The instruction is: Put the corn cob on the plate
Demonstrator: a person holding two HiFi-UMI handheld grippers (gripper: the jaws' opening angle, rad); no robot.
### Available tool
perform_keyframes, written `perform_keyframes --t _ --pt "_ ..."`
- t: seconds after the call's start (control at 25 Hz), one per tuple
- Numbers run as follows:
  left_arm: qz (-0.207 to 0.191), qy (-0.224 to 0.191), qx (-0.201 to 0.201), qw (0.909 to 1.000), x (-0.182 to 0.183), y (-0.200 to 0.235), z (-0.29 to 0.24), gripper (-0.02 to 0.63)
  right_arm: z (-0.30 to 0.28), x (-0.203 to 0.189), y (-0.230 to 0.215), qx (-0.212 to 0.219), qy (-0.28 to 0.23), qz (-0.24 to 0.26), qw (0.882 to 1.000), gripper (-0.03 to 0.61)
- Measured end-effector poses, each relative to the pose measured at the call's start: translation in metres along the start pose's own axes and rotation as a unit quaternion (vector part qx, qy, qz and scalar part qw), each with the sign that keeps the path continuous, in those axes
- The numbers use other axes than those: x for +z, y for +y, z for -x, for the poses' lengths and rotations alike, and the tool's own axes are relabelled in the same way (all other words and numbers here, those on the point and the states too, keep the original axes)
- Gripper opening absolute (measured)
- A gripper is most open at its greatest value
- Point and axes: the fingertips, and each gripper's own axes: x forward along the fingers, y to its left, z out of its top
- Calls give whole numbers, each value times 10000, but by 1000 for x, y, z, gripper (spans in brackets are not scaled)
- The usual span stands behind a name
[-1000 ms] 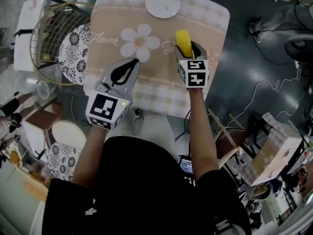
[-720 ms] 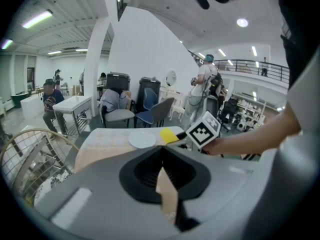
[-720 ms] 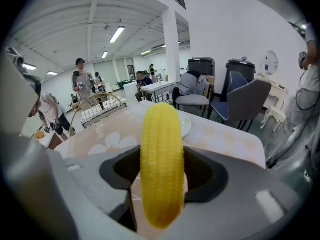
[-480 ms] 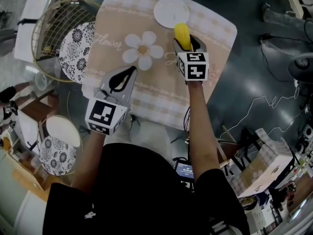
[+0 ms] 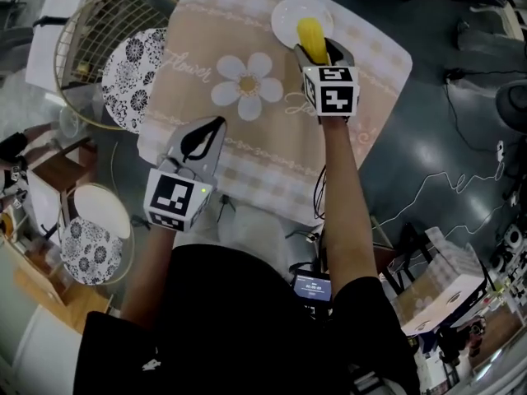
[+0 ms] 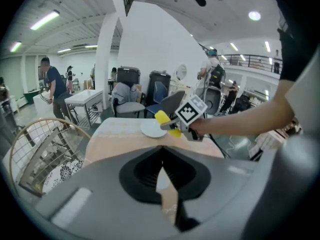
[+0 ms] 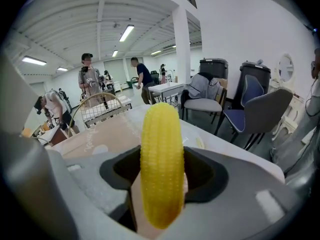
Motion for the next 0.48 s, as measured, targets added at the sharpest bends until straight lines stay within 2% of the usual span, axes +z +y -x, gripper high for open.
perform_keyframes --t 0.48 --pt "189 152 218 9995 -23 14 1 5 -47 14 -5 80 121 207 9997 252"
